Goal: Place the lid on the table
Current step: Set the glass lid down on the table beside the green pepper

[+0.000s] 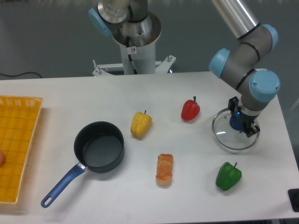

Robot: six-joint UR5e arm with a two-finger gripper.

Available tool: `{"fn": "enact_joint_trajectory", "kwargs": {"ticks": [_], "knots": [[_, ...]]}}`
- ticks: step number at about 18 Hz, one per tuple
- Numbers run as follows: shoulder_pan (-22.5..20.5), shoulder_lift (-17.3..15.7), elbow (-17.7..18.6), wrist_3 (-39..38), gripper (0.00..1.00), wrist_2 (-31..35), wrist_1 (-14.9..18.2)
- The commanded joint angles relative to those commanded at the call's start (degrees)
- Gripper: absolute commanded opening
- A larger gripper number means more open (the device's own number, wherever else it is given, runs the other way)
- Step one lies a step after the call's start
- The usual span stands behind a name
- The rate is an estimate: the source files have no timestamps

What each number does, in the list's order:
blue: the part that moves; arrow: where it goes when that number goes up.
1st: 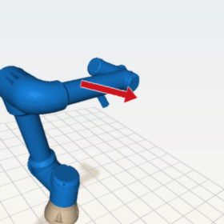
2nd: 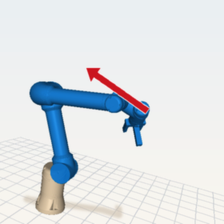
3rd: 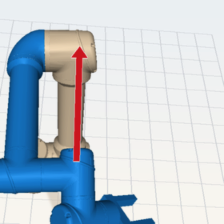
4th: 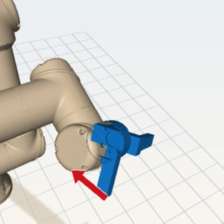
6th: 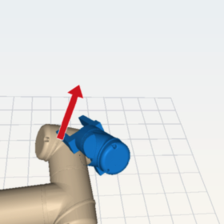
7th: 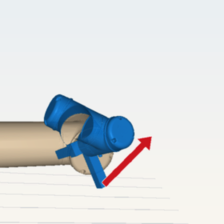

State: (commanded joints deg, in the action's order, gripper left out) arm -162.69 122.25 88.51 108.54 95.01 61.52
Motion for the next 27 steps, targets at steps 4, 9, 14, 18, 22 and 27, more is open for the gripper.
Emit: {"fn": "enact_joint_trajectory", "kwargs": {"ticks": [4,9,14,18,22,27], "knots": [[0.0,0.44,-0.09,0.0,0.48,0.0,0.09],[0.0,0.79,-0.09,-0.09,0.48,-0.26,0.09],[0.0,1.23,-0.18,-0.09,0.48,-0.44,-0.7],[0.0,1.32,-0.18,-0.09,0.48,-0.88,-0.7],[-0.09,1.32,-0.18,-0.09,0.48,-2.64,-0.7],[0.0,1.32,-0.18,-0.26,0.48,-2.64,-0.7]]}}
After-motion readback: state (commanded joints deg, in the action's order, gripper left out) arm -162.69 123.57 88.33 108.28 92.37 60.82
